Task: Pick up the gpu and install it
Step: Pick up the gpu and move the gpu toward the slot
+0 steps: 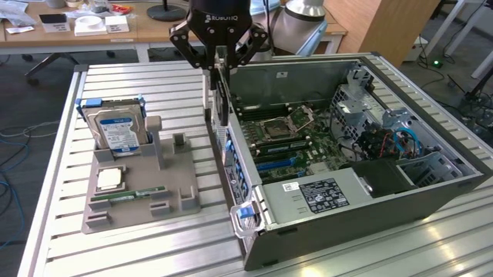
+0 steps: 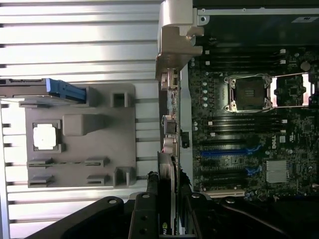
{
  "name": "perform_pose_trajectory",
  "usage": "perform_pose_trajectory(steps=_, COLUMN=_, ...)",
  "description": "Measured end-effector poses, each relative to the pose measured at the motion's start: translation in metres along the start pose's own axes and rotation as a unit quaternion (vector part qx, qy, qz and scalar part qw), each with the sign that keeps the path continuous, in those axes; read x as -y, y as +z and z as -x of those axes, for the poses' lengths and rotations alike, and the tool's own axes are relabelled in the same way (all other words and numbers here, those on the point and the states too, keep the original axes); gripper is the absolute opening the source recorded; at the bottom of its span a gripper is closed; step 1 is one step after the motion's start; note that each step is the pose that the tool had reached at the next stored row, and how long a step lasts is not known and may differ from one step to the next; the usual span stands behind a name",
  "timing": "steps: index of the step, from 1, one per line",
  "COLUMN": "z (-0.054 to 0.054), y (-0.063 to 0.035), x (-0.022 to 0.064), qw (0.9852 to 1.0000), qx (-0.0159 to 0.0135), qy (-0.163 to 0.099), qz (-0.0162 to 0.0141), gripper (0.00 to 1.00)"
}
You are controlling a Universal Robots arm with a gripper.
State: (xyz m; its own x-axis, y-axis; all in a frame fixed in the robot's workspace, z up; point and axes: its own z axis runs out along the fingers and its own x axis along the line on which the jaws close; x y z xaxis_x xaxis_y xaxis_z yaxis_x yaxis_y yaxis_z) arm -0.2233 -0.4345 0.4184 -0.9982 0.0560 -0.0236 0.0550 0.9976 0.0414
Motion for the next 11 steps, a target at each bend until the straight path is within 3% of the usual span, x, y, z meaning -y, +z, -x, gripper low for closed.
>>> perform_pose_trajectory(steps=11, z=0.019, y=0.0005, x=-0.0013, qw=1.0, qx=0.0, qy=0.0, qz=0.0, gripper=0.26)
